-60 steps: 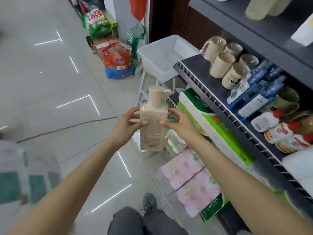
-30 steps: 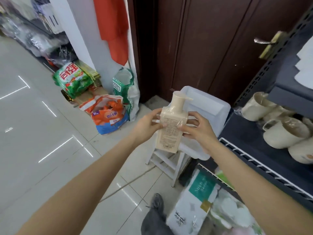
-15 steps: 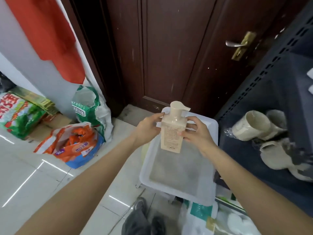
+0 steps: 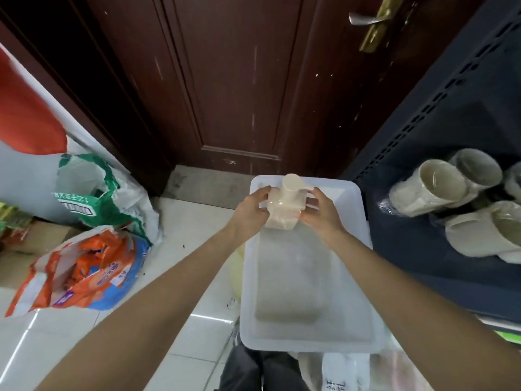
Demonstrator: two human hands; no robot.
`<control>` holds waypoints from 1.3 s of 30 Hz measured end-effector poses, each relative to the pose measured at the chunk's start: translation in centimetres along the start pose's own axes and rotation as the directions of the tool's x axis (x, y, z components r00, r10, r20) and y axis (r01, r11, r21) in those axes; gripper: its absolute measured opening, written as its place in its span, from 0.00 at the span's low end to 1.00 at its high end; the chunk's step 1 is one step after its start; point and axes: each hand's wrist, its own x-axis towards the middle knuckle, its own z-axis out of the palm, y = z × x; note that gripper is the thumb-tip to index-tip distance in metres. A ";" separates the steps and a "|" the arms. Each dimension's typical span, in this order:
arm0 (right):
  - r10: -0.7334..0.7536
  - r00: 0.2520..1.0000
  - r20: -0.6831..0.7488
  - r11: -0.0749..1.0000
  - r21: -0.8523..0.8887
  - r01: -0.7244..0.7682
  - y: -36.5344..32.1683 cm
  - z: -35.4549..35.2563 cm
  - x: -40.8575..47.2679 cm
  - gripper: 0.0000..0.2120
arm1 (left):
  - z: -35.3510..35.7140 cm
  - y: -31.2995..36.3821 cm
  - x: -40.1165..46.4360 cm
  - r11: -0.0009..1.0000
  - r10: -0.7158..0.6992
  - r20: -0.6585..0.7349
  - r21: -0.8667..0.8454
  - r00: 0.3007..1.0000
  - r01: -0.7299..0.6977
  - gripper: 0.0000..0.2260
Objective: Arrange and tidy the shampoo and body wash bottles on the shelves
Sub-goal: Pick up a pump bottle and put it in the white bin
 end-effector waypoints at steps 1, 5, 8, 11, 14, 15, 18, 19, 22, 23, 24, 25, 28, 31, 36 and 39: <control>0.009 1.000 0.007 1.000 -0.029 -0.009 0.2 0.0 0.3 0.25 | 0.2 -0.1 0.2 1.000 -0.008 -0.004 0.001 1.000 0.008 0.28; 0.028 0.999 0.023 0.998 -0.048 -0.027 0.5 -0.5 0.6 0.25 | 0.5 -0.5 0.5 1.000 -0.001 -0.008 -0.017 1.000 0.001 0.26; 0.032 0.999 0.041 0.998 -0.064 -0.029 0.3 -0.8 0.2 0.26 | 0.6 -0.5 0.8 1.000 -0.015 -0.027 0.024 1.000 0.016 0.24; 0.035 0.997 0.063 0.995 -0.093 -0.029 0.4 -0.9 -0.4 0.25 | 1.0 -0.5 0.4 0.998 -0.021 -0.057 0.066 0.998 0.025 0.20; 0.037 0.997 0.064 0.993 -0.112 -0.030 0.4 -1.0 -0.8 0.24 | 1.3 -0.4 0.0 0.996 -0.013 -0.077 0.089 0.997 0.020 0.18; 0.041 0.997 0.058 0.992 -0.121 -0.034 0.3 -0.9 -0.9 0.24 | 1.2 -0.2 -0.2 0.995 -0.013 -0.081 0.097 0.997 0.021 0.18; 0.057 0.997 0.046 0.988 -0.147 -0.049 -0.1 -0.8 -1.2 0.25 | 1.2 0.3 -0.8 0.991 -0.015 -0.091 0.132 0.996 0.027 0.16; 0.059 0.997 0.045 0.986 -0.160 -0.051 -0.2 -0.8 -1.4 0.26 | 1.2 0.5 -1.1 0.989 -0.014 -0.099 0.148 0.995 0.029 0.16; 0.046 0.998 0.041 0.981 -0.190 -0.037 -0.6 -1.1 -2.3 0.27 | 1.1 1.0 -1.8 0.972 -0.016 -0.143 0.232 0.990 0.049 0.15; 0.043 0.998 0.035 0.979 -0.203 -0.035 -0.7 -1.2 -2.8 0.26 | 1.0 1.2 -2.1 0.961 -0.011 -0.162 0.270 0.987 0.055 0.15; 0.042 0.999 0.028 0.975 -0.219 -0.035 -0.7 -1.3 -3.3 0.26 | 1.0 1.3 -2.5 0.947 0.002 -0.182 0.316 0.983 0.057 0.15; 0.037 0.999 0.020 0.970 -0.239 -0.031 -0.7 -1.5 -3.8 0.25 | 0.9 1.5 -3.0 0.929 0.022 -0.198 0.366 0.980 0.053 0.15; -0.001 1.000 -0.001 0.950 -0.312 0.000 -0.7 -2.7 -5.8 0.19 | 1.1 2.2 -4.7 0.858 0.102 -0.199 0.513 0.975 0.015 0.15; -0.066 0.998 0.012 0.902 -0.426 0.065 -1.0 -4.4 -8.6 0.15 | 2.1 3.1 -6.6 0.763 0.168 -0.164 0.646 0.972 -0.023 0.14; -0.142 0.990 -0.005 0.806 -0.581 0.112 -0.2 -9.1 -14.3 0.15 | 5.7 5.3 -10.3 0.713 0.256 -0.024 0.680 0.966 -0.172 0.12; -0.168 0.985 -0.043 0.800 -0.590 0.111 1.3 -12.2 -17.7 0.14 | 8.2 6.4 -12.2 0.727 0.290 0.107 0.621 0.951 -0.292 0.11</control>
